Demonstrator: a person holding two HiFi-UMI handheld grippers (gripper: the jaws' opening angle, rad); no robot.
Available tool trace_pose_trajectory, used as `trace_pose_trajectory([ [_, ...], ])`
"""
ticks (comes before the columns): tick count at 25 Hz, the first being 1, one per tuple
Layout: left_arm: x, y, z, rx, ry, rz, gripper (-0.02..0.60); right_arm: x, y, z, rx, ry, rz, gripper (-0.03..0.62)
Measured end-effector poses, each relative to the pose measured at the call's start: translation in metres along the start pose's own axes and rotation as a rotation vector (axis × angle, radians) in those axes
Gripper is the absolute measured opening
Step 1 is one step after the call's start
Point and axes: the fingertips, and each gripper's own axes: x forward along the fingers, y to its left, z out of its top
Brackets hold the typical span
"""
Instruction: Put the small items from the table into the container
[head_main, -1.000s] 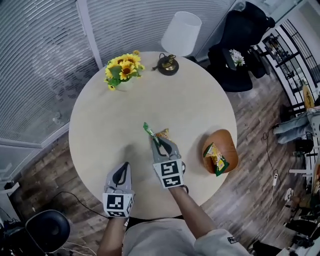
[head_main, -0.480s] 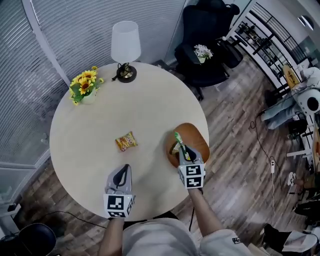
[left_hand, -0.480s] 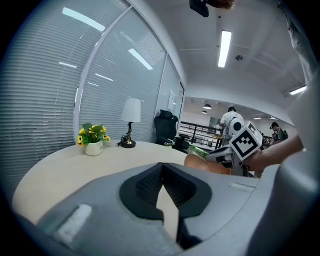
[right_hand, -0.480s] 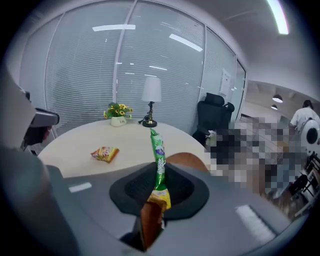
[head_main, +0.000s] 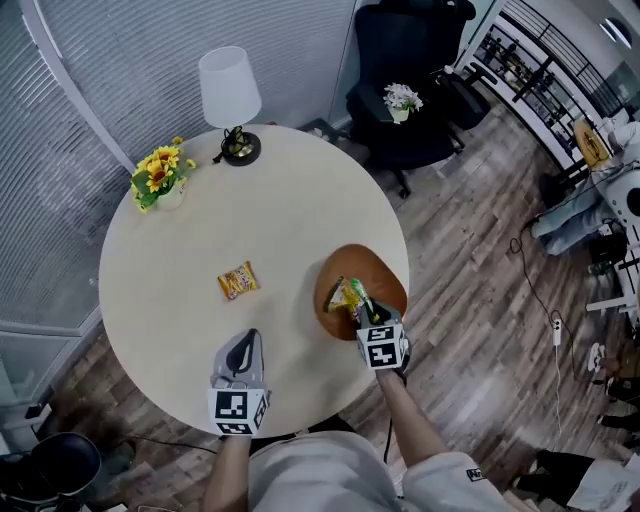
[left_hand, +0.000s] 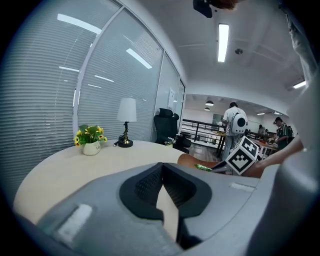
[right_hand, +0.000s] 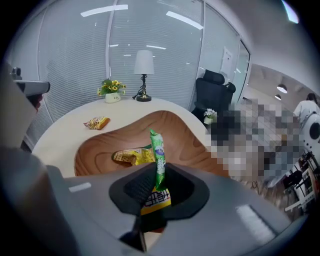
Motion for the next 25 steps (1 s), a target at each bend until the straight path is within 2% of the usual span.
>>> trace_pose_trajectory([
  [4,0.003,-0.008,0.002,0.005,-0.004,0.005,-0.002,0.003,0.0,-0.006,0.006,0.025,0.001,0.073],
  [5,0.004,-0.009,0.003,0.006,-0.004,0.006,-0.002,0.002,-0.001,-0.006,0.009,0.02,0.0,0.095],
  [7,0.005,-0.011,0.004,0.008,-0.004,0.008,-0.003,-0.002,-0.003,-0.002,0.011,0.001,-0.007,0.145],
  [9,0.004,-0.013,0.004,0.01,-0.004,0.013,-0.002,-0.013,-0.003,0.01,0.011,-0.044,-0.008,0.153],
  [12,0.004,-0.01,0.004,0.005,-0.011,0.023,-0.002,-0.04,0.014,0.051,-0.014,-0.188,0.026,0.112],
  [18,-0.004,0.011,0.008,-0.001,-0.025,0.057,-0.003,-0.082,0.09,0.133,-0.028,-0.45,0.159,0.028],
  [21,-0.014,0.027,0.008,-0.005,-0.027,0.082,-0.005,-0.09,0.13,0.153,-0.026,-0.496,0.226,0.017],
  [25,-0.027,0.052,0.004,-0.023,-0.027,0.116,-0.005,-0.087,0.175,0.161,-0.023,-0.499,0.301,0.009],
])
